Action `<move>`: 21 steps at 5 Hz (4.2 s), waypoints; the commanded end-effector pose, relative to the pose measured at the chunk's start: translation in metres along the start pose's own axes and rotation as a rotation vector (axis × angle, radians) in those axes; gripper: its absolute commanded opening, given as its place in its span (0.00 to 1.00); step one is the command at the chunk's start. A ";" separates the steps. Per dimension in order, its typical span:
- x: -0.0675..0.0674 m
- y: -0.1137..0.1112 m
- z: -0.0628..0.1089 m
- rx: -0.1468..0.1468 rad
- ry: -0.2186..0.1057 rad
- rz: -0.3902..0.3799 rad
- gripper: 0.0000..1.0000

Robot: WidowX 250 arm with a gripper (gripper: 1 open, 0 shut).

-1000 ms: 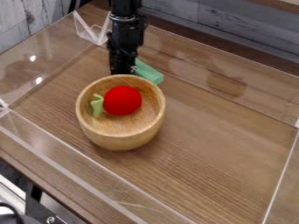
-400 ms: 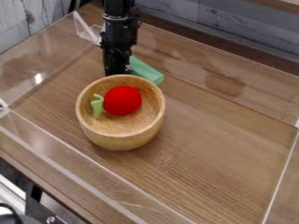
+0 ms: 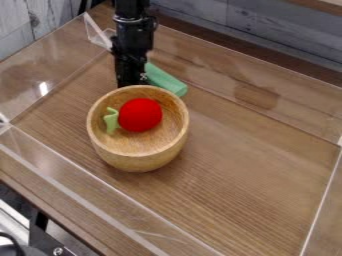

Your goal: Put the green block in the brown bowl

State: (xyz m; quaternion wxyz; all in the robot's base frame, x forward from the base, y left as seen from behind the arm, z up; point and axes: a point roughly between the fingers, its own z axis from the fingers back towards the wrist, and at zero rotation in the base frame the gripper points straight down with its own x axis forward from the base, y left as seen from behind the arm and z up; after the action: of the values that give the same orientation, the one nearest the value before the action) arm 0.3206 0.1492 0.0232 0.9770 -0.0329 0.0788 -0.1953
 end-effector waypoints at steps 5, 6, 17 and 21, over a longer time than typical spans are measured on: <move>-0.006 0.013 0.018 0.043 -0.072 0.046 0.00; -0.007 0.014 0.017 0.041 -0.076 0.052 0.00; 0.034 0.021 0.016 0.029 -0.159 0.052 0.00; 0.044 0.018 0.017 0.020 -0.186 0.053 0.00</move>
State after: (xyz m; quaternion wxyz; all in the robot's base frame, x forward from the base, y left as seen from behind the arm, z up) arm 0.3582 0.1506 0.0191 0.9856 -0.0519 0.0115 -0.1607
